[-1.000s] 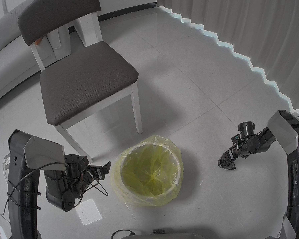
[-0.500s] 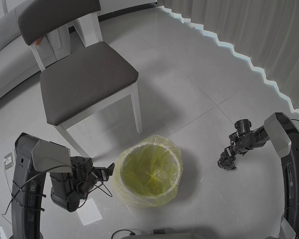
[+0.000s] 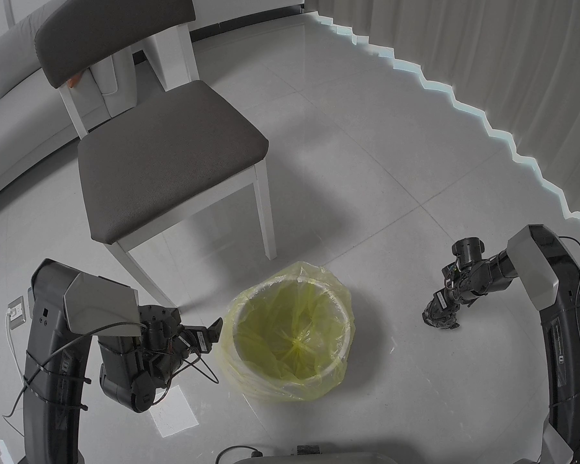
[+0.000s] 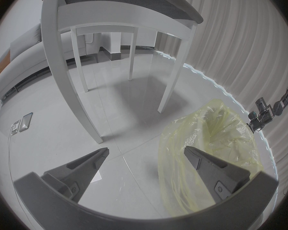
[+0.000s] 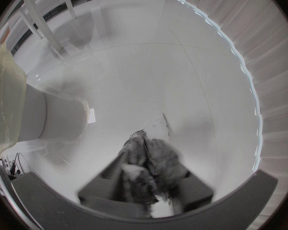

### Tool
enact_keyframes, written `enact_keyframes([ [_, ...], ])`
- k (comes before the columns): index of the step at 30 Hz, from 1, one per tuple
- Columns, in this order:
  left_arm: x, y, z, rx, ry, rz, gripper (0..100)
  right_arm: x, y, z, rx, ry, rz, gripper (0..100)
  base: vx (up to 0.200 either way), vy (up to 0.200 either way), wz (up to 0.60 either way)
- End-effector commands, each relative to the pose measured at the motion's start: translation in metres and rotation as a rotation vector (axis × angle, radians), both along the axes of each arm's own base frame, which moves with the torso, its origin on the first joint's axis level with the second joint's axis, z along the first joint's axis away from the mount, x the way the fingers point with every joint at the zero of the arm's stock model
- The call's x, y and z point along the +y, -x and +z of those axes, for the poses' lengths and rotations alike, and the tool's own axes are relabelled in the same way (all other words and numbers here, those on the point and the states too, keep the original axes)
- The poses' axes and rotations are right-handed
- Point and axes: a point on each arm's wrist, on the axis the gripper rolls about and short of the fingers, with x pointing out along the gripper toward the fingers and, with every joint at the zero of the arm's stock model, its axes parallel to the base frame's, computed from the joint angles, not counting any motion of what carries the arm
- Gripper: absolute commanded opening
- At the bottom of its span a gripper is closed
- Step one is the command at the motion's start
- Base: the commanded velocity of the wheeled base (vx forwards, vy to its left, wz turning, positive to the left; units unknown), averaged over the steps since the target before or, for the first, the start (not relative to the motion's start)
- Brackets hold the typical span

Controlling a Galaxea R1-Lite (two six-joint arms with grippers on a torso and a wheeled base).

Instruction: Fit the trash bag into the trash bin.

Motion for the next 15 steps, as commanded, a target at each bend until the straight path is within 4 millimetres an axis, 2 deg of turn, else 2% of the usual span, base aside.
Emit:
enact_keyframes([
  [1, 0.001, -0.002, 0.001, -0.017, 0.007, 0.005, 100, 0.001, 0.001, 0.000, 0.005, -0.001, 0.003, 0, 0.000, 0.000, 0.00],
  [2, 0.000, -0.001, 0.000, -0.016, 0.006, 0.003, 100, 0.002, 0.002, 0.003, 0.005, -0.001, 0.006, 0, 0.000, 0.000, 0.00],
  [6, -0.001, -0.001, 0.000, -0.016, 0.008, 0.001, 100, 0.009, 0.010, 0.038, -0.030, 0.001, 0.028, 0, 0.000, 0.000, 0.00],
  [9, 0.000, 0.000, 0.002, -0.015, 0.009, 0.001, 100, 0.025, 0.021, 0.090, -0.102, -0.003, 0.066, 0, 0.000, 0.000, 0.00],
  [10, 0.000, 0.001, 0.003, -0.014, 0.009, 0.001, 100, 0.029, 0.026, 0.104, -0.121, -0.004, 0.076, 0, 0.000, 0.000, 0.00],
  [11, 0.000, 0.001, 0.003, -0.014, 0.009, 0.001, 100, 0.032, 0.027, 0.109, -0.127, -0.005, 0.081, 0, 0.000, 0.000, 0.00],
  [13, 0.000, 0.002, 0.010, -0.026, 0.011, 0.003, 100, 0.053, 0.048, 0.155, -0.196, -0.013, 0.133, 0, 0.000, 0.000, 0.00],
  [15, 0.001, 0.004, 0.016, -0.033, 0.014, 0.003, 100, 0.068, 0.061, 0.176, -0.229, -0.020, 0.173, 0, 0.000, 0.000, 0.00],
])
